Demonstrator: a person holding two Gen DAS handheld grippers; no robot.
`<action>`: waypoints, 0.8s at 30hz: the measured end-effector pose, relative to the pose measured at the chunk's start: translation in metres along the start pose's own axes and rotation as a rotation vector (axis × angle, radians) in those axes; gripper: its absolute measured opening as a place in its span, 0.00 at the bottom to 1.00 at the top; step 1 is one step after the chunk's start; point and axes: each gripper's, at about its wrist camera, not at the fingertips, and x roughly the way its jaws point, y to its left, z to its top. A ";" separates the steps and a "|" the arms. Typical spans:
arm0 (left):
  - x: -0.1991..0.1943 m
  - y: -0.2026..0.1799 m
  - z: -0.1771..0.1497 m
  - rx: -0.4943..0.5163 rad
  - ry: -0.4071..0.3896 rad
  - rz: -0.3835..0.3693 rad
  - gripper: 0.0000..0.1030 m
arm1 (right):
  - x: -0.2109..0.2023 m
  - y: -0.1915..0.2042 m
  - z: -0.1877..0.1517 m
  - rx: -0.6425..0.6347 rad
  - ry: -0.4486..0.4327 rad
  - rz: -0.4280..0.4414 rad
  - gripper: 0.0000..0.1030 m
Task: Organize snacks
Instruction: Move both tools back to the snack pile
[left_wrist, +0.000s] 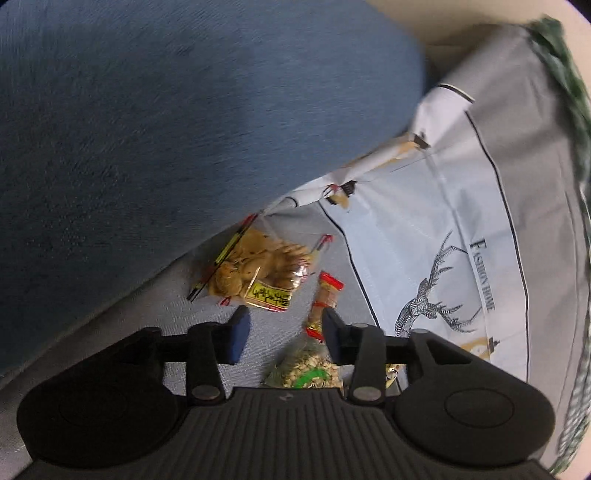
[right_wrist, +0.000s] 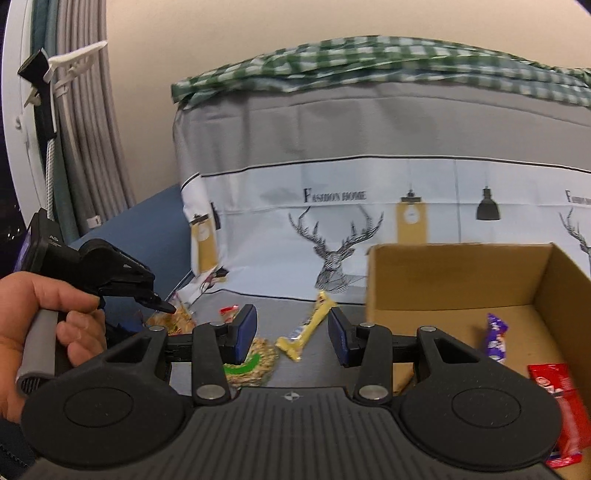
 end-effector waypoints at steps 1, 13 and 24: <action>0.003 0.001 0.002 -0.008 0.012 -0.004 0.55 | 0.002 0.004 0.000 0.000 0.003 0.006 0.43; 0.009 0.019 0.013 -0.117 -0.017 0.045 0.82 | 0.132 0.029 0.010 0.181 0.328 -0.004 0.92; 0.010 0.021 0.017 -0.118 -0.016 0.080 0.82 | 0.223 0.055 -0.032 0.107 0.564 -0.049 0.95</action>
